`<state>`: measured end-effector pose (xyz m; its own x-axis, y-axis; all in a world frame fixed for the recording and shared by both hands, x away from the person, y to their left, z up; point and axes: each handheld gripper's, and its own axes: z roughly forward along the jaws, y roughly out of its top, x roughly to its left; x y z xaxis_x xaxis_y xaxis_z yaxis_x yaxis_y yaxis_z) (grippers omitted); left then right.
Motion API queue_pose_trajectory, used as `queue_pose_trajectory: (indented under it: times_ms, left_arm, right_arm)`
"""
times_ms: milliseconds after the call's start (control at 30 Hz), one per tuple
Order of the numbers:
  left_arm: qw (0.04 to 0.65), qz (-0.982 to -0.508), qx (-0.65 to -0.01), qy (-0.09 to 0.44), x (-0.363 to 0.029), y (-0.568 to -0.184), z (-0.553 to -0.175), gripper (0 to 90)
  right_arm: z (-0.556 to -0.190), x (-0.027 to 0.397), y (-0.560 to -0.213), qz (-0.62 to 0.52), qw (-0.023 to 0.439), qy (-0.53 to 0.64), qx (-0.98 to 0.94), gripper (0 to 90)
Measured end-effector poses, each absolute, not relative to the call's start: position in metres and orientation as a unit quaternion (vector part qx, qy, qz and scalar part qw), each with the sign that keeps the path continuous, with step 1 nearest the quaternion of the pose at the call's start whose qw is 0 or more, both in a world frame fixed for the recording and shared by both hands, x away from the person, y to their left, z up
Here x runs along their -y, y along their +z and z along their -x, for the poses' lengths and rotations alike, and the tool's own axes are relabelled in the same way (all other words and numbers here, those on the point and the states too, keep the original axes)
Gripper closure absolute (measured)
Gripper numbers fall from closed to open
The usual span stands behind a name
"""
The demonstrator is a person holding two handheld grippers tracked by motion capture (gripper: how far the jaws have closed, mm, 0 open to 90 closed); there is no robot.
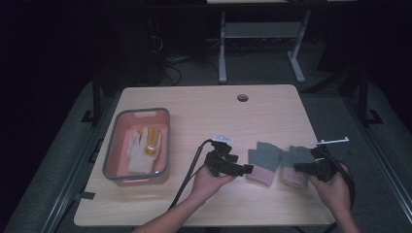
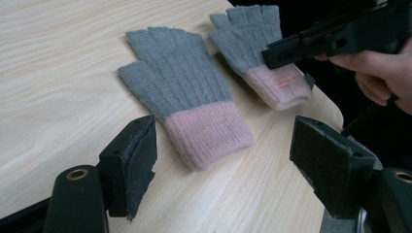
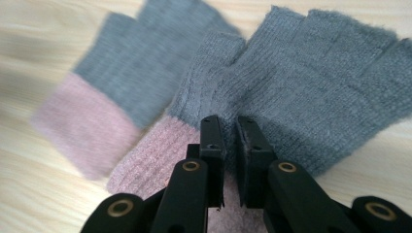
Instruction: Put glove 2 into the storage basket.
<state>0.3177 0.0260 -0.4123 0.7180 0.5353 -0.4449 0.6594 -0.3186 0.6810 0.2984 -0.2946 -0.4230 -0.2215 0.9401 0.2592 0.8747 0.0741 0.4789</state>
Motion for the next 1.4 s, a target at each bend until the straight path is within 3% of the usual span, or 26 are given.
queue_pose_trajectory:
  times_ms: [600, 1167, 1333, 1400]
  left_arm:
    - [0.453, -0.803, -0.382, -0.060, -0.040, -0.414, -0.318, 25.2]
    - [0.446, -0.803, -0.392, -0.056, -0.049, -0.418, -0.320, 25.4]
    - [0.440, -0.806, -0.390, -0.062, -0.043, -0.424, -0.319, 25.4]
    - [0.438, -0.808, -0.389, -0.067, -0.039, -0.427, -0.319, 25.6]
  right_arm:
    - [-0.316, 0.238, -0.409, -0.603, 0.044, 0.301, -0.738, 82.2]
    - [-0.328, 0.203, -0.422, -0.608, 0.039, 0.285, -0.740, 81.5]
    - [-0.324, 0.206, -0.425, -0.609, 0.035, 0.297, -0.735, 75.4]
    - [-0.322, 0.212, -0.423, -0.609, 0.034, 0.311, -0.729, 67.8]
